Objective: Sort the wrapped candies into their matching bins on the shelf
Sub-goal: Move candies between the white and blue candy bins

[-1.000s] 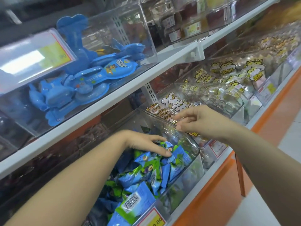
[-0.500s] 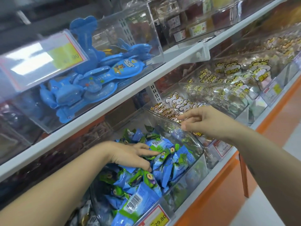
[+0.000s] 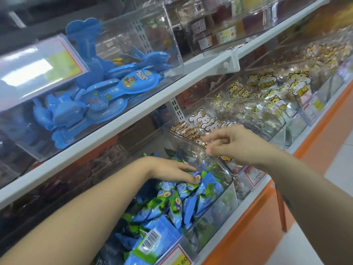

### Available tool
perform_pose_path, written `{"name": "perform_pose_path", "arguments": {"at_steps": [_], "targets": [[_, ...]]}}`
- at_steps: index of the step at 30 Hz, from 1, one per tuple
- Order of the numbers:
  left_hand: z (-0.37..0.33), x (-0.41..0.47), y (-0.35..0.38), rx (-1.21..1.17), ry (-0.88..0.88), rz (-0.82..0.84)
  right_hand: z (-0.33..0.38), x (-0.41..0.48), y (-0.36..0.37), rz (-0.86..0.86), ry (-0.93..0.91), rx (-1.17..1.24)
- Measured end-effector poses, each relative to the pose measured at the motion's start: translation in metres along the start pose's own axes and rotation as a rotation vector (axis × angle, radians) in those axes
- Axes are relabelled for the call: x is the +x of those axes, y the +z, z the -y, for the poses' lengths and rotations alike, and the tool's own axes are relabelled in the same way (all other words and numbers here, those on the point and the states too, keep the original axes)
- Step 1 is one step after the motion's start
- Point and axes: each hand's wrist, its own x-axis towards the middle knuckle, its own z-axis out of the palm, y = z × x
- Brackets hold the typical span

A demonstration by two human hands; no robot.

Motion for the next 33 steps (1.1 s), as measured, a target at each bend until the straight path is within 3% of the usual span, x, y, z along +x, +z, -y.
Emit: {"name": "perform_pose_path", "arguments": {"at_steps": [7,11,13,16,19,26,33], "targets": [[0.007,-0.016,0.010,0.057,-0.060,0.029,-0.002,0.001,-0.002,0.011,0.005,0.014],[0.005,-0.022,0.006,-0.052,-0.024,0.064,-0.001,0.000,-0.001,0.007,0.005,-0.001],[0.007,-0.016,0.000,-0.178,-0.008,-0.023,-0.001,0.001,-0.001,0.013,0.008,-0.018],[0.017,0.011,-0.005,-0.364,-0.016,-0.324,-0.004,0.003,-0.001,0.010,0.016,-0.015],[0.023,0.035,-0.003,-0.417,-0.065,-0.466,-0.005,0.005,-0.001,0.018,0.024,0.007],[0.025,0.060,-0.005,-0.162,-0.237,-0.588,-0.007,0.005,-0.002,0.029,0.012,0.031],[0.026,0.076,-0.005,-0.202,-0.237,-0.587,-0.010,0.011,-0.002,0.038,0.014,0.009]]}}
